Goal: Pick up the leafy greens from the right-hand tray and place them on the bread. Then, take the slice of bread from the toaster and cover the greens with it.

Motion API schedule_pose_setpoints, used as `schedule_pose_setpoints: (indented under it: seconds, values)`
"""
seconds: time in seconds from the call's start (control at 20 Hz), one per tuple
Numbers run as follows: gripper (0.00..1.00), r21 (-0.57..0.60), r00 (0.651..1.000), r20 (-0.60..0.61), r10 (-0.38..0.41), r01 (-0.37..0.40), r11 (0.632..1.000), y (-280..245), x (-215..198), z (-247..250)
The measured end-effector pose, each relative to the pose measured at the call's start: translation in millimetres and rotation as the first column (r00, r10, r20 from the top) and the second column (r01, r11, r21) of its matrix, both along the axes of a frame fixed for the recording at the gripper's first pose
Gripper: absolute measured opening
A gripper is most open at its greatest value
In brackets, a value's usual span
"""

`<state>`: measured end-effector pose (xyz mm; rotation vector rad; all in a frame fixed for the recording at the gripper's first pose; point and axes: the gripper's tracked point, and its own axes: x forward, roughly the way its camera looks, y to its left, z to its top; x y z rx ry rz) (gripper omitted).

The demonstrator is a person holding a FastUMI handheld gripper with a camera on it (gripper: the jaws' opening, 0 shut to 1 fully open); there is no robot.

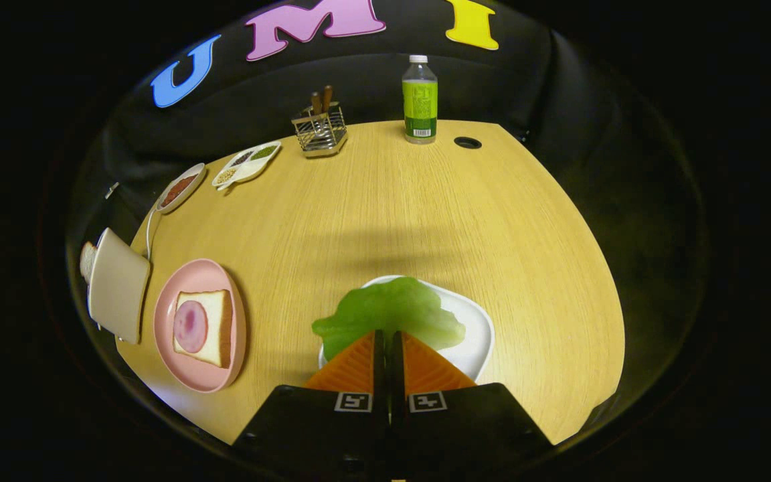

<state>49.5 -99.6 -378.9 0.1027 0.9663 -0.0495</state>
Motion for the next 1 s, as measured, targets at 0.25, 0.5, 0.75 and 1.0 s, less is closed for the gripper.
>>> schedule_pose_setpoints:
  seconds: [0.25,0.5,0.75,1.0]
  values:
    - [0.05,0.013,0.998,0.06,0.019,-0.02,1.0,12.1,1.5,45.6]
    - [0.05,0.029,0.992,0.094,0.084,-0.087,0.996,53.8,1.2,79.6]
    - [0.05,0.068,0.978,0.104,0.182,-0.189,0.98,123.2,1.8,89.0]
    - [0.05,0.088,0.958,0.073,0.278,-0.284,0.955,187.7,-4.1,71.0]
